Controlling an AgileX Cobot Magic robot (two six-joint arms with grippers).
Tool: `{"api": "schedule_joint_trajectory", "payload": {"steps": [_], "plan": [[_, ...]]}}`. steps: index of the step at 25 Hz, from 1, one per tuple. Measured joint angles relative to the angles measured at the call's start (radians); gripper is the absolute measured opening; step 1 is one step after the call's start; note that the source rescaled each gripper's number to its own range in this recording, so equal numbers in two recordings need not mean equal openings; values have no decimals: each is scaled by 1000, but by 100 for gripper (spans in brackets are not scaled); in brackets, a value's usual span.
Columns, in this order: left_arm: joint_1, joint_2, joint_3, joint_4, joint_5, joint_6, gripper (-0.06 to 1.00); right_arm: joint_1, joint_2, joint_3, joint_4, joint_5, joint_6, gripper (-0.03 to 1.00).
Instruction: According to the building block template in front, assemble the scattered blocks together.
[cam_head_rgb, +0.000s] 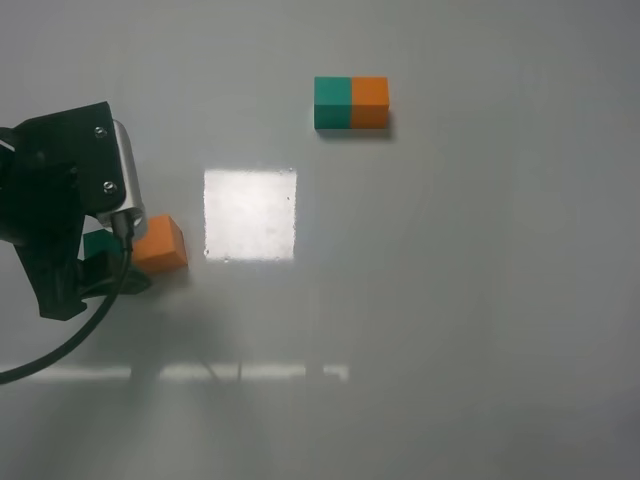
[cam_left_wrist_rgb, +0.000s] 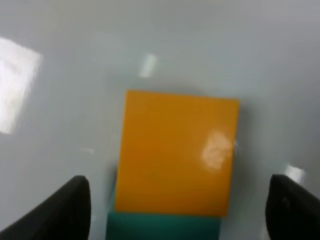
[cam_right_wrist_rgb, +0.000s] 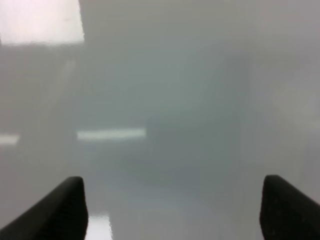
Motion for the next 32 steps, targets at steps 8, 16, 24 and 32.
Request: {"api": "schedule_joint_trajectory", "payload": {"steps": [8,16,24,32], "plan": [[-19,42,0,-3,-28,-2,61,0,0,0,0,0,0,0],[-19,60,0,1,-49,-2,61,0,0,0,0,0,0,0],[-19,63,0,13,-61,1,1,0,0,0,0,0,1,0],[-20,63,0,17,-61,1,0,0,0,0,0,0,1,0]]}}
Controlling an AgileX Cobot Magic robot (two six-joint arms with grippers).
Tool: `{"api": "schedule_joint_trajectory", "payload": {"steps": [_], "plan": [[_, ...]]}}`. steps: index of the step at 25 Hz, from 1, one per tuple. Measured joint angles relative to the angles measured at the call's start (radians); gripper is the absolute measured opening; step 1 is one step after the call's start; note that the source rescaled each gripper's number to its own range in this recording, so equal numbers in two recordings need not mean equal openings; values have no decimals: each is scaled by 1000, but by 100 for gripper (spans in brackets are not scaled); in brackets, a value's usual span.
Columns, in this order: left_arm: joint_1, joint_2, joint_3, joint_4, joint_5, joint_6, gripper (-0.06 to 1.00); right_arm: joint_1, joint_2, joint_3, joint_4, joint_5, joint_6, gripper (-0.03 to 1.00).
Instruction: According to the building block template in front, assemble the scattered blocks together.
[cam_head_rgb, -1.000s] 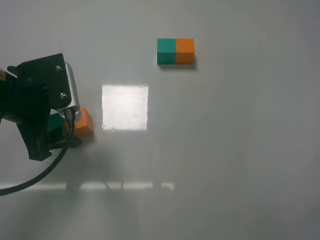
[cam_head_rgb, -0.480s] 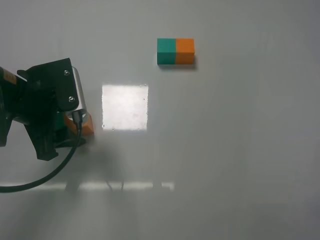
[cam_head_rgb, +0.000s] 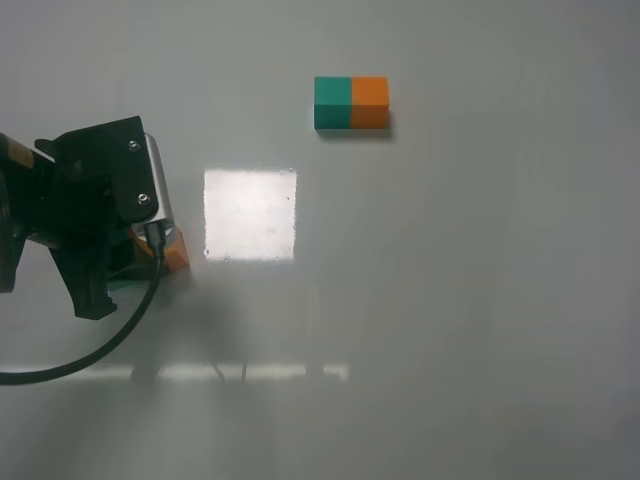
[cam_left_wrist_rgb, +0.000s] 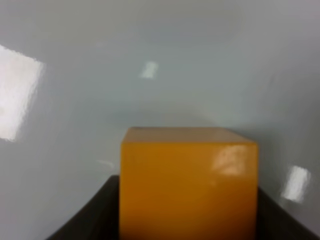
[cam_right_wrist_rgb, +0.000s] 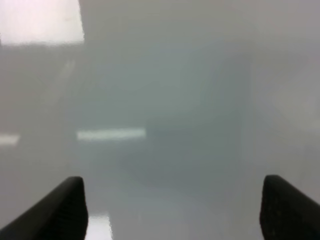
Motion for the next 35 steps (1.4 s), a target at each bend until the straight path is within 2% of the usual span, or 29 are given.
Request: {"api": "schedule_joint_trajectory", "payload": {"steps": [4,12,21,35], "plan": [[-15,0,-1,8,0,0,0,0,0,0,0,0,0,0],[-105,3,-82,28,19,-3,0,0,0,0,0,0,0,0],[-151,62,-131,39,26,-4,0,0,0,0,0,0,0,0],[-314,375,-478,48,31,-4,0,0,0,0,0,0,-1,0]]}}
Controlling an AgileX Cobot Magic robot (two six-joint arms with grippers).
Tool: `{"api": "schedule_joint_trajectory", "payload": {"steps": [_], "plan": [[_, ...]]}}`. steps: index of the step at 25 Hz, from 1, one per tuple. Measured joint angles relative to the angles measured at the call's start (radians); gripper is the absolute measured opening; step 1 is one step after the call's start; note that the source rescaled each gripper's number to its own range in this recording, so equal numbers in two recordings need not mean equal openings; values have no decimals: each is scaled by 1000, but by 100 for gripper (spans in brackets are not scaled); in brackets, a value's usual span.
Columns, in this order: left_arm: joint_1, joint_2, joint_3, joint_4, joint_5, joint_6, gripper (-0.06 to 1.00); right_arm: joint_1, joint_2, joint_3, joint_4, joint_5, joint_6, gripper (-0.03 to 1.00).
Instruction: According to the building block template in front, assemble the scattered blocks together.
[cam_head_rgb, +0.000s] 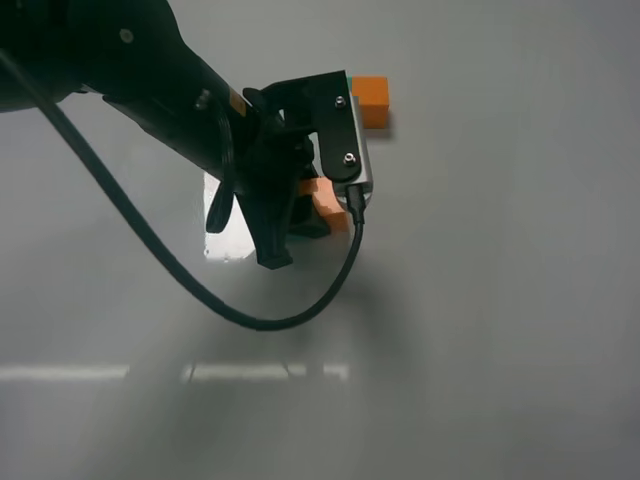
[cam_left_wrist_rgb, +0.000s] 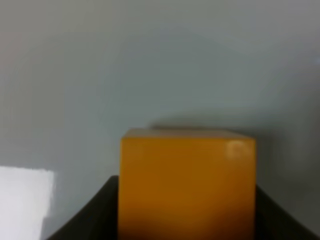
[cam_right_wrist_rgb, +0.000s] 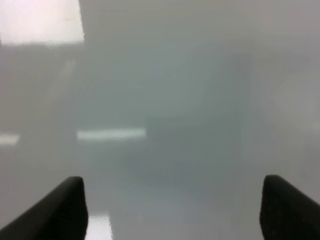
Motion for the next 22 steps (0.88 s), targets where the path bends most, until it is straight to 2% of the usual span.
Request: {"api": "schedule_joint_trajectory", "payload": {"steps": [6,15,16,17,21,22], "plan": [[-25,71,-62,3,7,0,0,0,0,0,0,0,0,0],[-33,77,-70,1,7,0,2,0,0,0,0,0,0,0],[-34,77,-70,1,8,0,6,0,0,0,0,0,0,0],[-36,79,-70,1,11,-4,14,0,0,0,0,0,0,0],[-44,73,-70,2,19,-45,57,0,0,0,0,0,1,0],[-47,70,-70,4,25,-56,64,0,0,0,0,0,1,0]]}}
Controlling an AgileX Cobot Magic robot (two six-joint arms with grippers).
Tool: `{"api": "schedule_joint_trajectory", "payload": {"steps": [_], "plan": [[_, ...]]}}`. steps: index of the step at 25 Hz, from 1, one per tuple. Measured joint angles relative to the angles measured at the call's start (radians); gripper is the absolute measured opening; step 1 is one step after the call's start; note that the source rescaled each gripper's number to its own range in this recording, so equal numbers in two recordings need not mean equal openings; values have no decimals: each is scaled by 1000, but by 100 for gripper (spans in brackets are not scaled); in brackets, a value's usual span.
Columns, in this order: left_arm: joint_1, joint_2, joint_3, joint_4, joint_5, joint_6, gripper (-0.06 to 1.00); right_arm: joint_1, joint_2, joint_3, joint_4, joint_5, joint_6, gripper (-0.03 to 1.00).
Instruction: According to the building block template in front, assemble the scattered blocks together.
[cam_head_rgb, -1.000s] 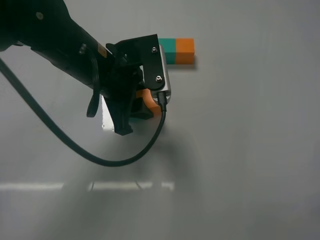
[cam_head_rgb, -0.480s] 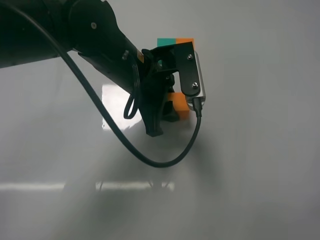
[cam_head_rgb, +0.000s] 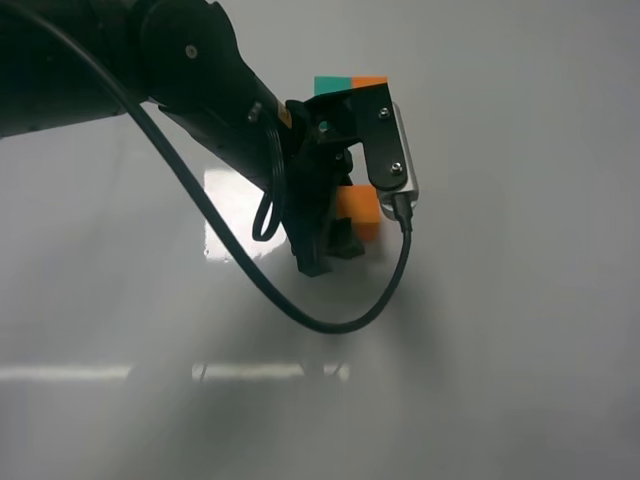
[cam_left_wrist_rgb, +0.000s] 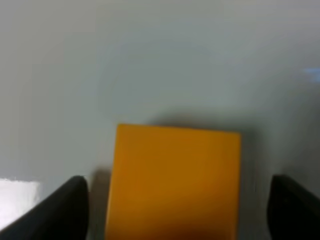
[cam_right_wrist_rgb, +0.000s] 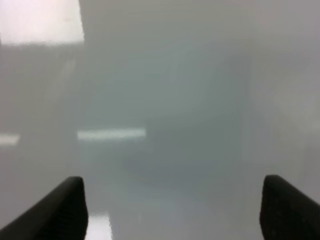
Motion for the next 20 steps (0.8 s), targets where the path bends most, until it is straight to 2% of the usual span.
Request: {"api": "schedule_joint_trajectory", "payload": {"steps": [3,8,12,15,17,20], "plan": [[-20,-25,0,22,10,-40,73,0,0,0,0,0,0,0],[-66,-89,0,45,42,-90,75,0,0,0,0,0,0,0],[-81,-142,0,91,48,-178,75,0,0,0,0,0,0,0],[-81,-180,0,166,50,-278,75,0,0,0,0,0,0,0],[-72,-205,0,223,59,-387,75,0,0,0,0,0,0,0],[-10,-261,0,287,124,-551,75,0,0,0,0,0,0,0]]}}
